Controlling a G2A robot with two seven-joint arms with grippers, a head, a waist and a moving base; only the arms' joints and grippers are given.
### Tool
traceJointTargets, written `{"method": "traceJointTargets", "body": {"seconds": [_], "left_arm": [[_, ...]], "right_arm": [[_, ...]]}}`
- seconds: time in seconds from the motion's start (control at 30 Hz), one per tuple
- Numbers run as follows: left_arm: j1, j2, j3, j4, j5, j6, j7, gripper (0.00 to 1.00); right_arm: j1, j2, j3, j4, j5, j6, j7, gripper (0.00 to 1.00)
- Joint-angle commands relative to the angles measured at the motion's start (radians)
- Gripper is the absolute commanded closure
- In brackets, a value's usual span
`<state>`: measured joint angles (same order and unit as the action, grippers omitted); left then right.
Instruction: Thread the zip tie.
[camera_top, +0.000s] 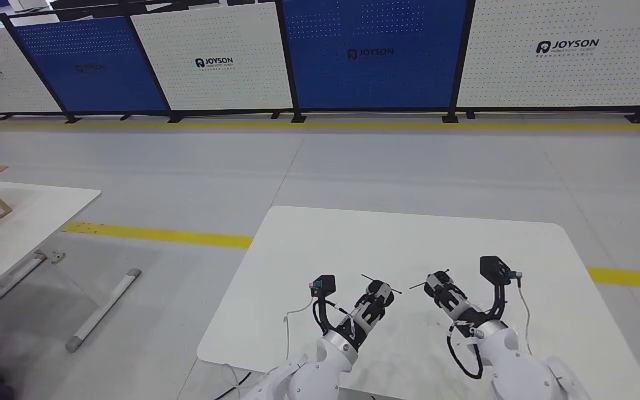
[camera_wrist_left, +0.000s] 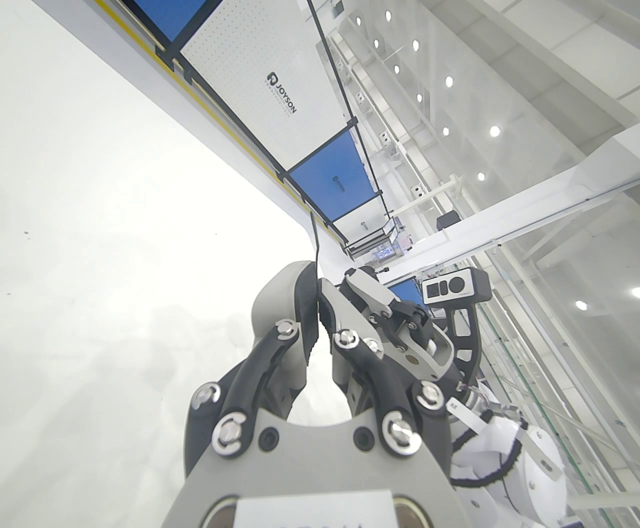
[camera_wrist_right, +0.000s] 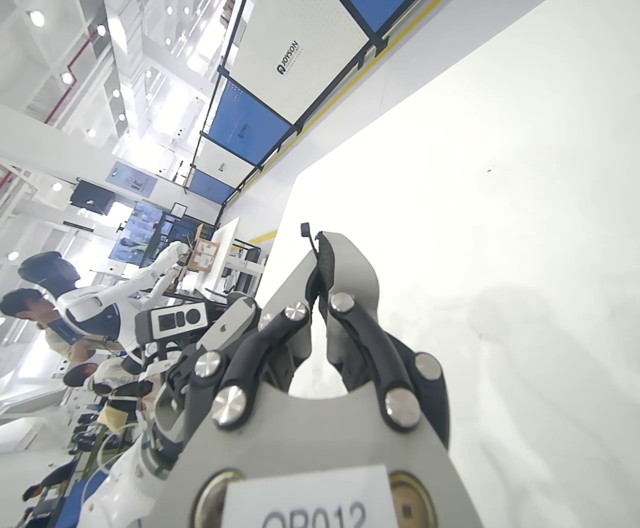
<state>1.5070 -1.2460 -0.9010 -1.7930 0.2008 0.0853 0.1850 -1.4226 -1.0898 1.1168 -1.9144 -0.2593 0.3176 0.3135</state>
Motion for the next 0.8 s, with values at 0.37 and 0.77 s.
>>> {"method": "traceJointTargets", "body": {"seconds": [0.37, 0.77], "left_arm": [[0.0, 0.0, 0.0, 0.0, 0.0, 0.0, 0.0, 1.0], [0.0, 0.0, 0.0, 0.0, 0.0, 0.0, 0.0, 1.0]], "right_arm": [[0.062, -0.009, -0.036, -0.005, -0.117, 0.022, 0.103, 1.0], [0.057, -0.013, -0.039, 0.002, -0.138, -0.014, 0.099, 1.0]]}}
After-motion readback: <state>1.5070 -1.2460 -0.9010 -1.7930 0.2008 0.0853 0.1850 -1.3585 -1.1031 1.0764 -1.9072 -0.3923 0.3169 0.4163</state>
